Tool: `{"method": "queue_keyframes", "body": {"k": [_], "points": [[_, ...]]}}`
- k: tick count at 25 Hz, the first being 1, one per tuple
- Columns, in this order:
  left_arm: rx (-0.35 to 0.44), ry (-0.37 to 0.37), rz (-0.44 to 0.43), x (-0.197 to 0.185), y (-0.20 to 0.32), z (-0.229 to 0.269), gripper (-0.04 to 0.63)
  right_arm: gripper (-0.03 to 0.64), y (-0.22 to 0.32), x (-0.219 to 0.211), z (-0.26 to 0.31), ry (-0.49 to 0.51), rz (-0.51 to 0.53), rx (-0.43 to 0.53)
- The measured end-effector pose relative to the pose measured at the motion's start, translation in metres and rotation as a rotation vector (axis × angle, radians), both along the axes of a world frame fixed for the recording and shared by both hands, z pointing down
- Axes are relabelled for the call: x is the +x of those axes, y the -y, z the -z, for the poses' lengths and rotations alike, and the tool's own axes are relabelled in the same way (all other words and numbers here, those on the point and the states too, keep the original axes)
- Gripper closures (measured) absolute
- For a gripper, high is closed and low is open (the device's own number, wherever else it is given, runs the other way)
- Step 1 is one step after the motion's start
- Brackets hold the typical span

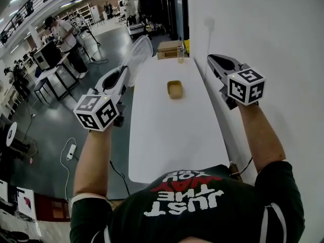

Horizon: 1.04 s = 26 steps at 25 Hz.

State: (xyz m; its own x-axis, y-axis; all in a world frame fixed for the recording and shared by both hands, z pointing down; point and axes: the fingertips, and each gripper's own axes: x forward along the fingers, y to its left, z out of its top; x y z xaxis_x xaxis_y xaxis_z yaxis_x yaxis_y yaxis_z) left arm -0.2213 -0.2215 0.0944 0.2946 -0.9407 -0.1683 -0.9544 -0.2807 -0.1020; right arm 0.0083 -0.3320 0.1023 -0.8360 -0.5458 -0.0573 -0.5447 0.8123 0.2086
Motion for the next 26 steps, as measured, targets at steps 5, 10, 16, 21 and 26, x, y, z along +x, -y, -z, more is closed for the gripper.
{"method": "queue_keyframes", "body": {"k": [5,10,16,21,26], "points": [[0.002,0.004,-0.001,0.0001,-0.0001,0.0002,0.565,0.611,-0.0027,-0.0018,0.0017,-0.002,0.007,0.015],[0.004,0.003,0.000,0.0007,-0.0031,0.0002,0.565,0.611,-0.0066,-0.0028,0.0010,-0.010,0.015,0.022],[0.007,0.001,0.001,-0.0008,-0.0029,0.0013,0.565,0.611,-0.0064,-0.0060,-0.0013,-0.015,0.024,0.020],[0.005,0.001,0.000,-0.0004,-0.0029,0.0007,0.565,0.611,-0.0072,-0.0074,-0.0024,-0.022,0.027,0.024],[0.003,-0.003,-0.005,0.0002,-0.0018,0.0027,0.565,0.611,-0.0066,-0.0084,-0.0031,-0.025,0.031,0.018]]}}
